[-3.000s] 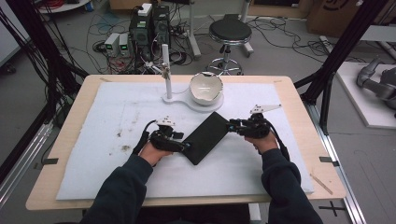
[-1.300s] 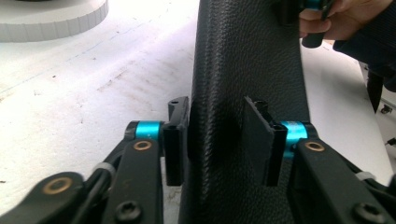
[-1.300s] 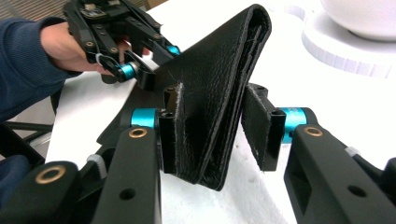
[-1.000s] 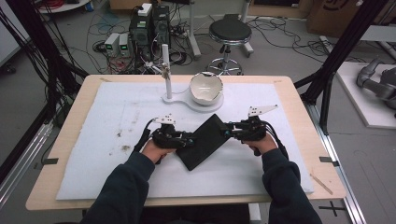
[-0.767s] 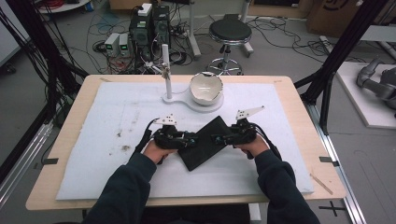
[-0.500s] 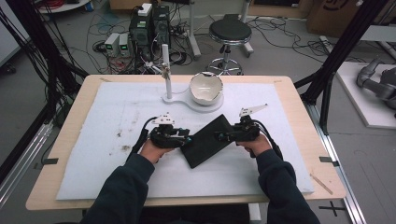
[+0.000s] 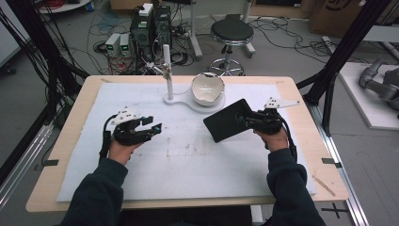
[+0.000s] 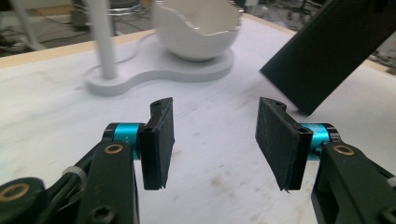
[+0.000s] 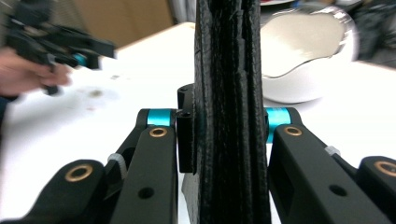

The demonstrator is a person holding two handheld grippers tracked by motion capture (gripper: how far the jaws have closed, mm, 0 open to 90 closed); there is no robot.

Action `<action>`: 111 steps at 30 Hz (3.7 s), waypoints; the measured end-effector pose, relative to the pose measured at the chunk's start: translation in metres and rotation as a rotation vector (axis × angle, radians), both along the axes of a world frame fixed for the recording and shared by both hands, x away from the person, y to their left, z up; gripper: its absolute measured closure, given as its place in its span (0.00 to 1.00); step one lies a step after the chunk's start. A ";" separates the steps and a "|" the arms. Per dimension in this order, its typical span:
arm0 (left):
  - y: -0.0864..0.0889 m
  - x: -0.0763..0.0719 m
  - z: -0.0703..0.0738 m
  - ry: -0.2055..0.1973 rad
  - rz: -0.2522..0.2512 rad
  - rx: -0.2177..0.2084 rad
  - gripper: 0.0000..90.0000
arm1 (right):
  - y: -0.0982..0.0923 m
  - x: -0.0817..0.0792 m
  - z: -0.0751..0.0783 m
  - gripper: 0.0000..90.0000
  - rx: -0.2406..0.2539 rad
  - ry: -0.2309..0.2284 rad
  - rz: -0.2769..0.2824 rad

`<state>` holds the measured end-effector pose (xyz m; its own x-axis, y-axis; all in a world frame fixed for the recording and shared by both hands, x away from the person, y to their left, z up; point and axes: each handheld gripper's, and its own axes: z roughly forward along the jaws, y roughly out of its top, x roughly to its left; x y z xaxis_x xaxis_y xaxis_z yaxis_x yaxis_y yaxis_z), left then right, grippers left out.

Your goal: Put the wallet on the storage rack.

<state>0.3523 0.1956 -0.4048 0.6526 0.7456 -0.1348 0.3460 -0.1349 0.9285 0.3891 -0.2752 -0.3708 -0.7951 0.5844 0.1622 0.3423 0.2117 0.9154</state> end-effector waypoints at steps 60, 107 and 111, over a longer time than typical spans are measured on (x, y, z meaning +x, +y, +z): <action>0.059 -0.011 -0.022 0.086 0.113 -0.129 0.39 | 0.090 0.118 0.083 0.82 -0.364 -0.370 0.024; 0.064 -0.017 -0.016 0.047 0.142 -0.150 0.39 | 0.114 0.096 0.024 0.35 -0.364 -0.002 0.140; 0.063 -0.017 -0.016 0.045 0.142 -0.151 0.39 | 0.113 0.095 0.024 0.33 -0.348 0.000 0.143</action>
<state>0.3357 0.2591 -0.4204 0.5336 0.7985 -0.2786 0.3931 0.0576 0.9177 0.4846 -0.1622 -0.3464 -0.8727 0.4876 -0.0267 0.2867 0.5558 0.7803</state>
